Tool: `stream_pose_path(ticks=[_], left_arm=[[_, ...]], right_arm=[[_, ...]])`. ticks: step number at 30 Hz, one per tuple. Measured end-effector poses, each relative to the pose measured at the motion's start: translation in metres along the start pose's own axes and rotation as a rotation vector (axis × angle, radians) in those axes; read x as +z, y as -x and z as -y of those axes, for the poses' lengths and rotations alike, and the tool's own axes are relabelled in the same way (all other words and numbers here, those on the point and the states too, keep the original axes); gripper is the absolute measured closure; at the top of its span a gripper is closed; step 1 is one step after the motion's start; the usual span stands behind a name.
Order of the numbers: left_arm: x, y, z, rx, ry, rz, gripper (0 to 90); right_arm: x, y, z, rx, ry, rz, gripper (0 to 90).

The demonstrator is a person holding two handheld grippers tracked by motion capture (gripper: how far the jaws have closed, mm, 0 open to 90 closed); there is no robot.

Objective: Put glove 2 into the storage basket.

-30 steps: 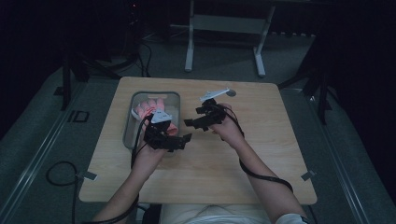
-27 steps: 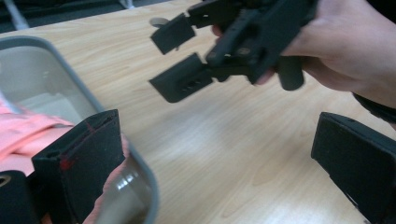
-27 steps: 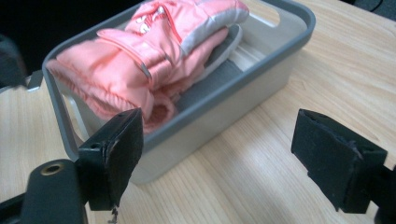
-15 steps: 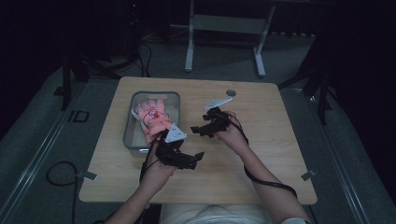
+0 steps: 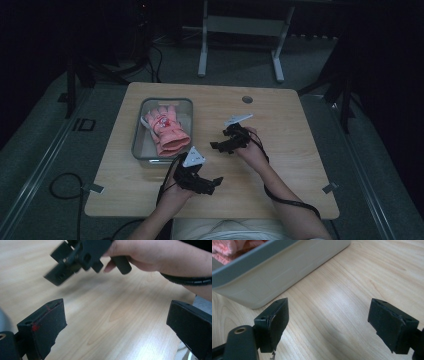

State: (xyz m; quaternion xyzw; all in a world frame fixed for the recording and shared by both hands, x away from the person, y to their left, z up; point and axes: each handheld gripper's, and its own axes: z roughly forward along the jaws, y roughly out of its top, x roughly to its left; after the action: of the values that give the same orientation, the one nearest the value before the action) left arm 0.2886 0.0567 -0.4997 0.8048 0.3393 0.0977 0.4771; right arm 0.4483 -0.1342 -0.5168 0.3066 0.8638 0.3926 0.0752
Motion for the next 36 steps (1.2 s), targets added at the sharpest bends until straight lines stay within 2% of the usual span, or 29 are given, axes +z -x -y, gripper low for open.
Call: stream_pose_path(ticks=[4, 11, 15, 16, 18, 21, 23, 25, 27, 29, 31, 33, 36], left_arm=[[0.009, -0.003, 0.011, -0.007, -0.015, -0.015, 1.7], [0.020, -0.005, 0.027, 0.018, -0.016, -0.038, 1.7], [0.021, -0.005, 0.031, 0.018, -0.016, -0.043, 1.7], [0.022, -0.005, 0.035, 0.028, -0.003, -0.045, 1.7], [0.024, -0.006, 0.038, 0.037, -0.003, -0.038, 1.7], [0.025, -0.007, 0.040, 0.054, -0.014, -0.056, 1.7], [0.026, -0.008, 0.041, 0.066, -0.019, -0.068, 1.7], [0.026, -0.008, 0.042, 0.059, -0.019, -0.063, 1.7], [0.027, -0.009, 0.042, 0.053, -0.021, -0.059, 1.7], [0.027, -0.009, 0.043, 0.047, -0.006, -0.043, 1.7], [0.028, -0.008, 0.043, 0.050, -0.009, -0.036, 1.7], [0.029, -0.008, 0.044, 0.057, -0.018, -0.042, 1.7], [0.030, -0.008, 0.045, 0.058, -0.025, -0.047, 1.7]], right_arm=[[0.001, 0.001, 0.005, 0.001, 0.001, 0.009, 16.7], [0.004, 0.006, 0.015, 0.007, -0.005, 0.038, 16.2], [0.006, 0.008, 0.019, 0.012, -0.001, 0.053, 15.3], [0.006, 0.009, 0.021, 0.016, -0.003, 0.059, 15.3], [0.008, 0.013, 0.026, 0.028, -0.002, 0.080, 15.3], [0.009, 0.016, 0.031, 0.032, -0.001, 0.121, 15.0], [0.009, 0.019, 0.035, 0.055, 0.016, 0.147, 14.9], [0.007, 0.022, 0.038, 0.072, 0.033, 0.182, 14.8], [0.007, 0.024, 0.040, 0.082, 0.037, 0.193, 14.8], [0.006, 0.029, 0.045, 0.100, 0.050, 0.261, 14.5], [0.004, 0.032, 0.048, 0.125, 0.072, 0.307, 14.5], [0.002, 0.035, 0.050, 0.159, 0.089, 0.335, 14.5], [-0.001, 0.037, 0.052, 0.186, 0.099, 0.369, 14.5]])
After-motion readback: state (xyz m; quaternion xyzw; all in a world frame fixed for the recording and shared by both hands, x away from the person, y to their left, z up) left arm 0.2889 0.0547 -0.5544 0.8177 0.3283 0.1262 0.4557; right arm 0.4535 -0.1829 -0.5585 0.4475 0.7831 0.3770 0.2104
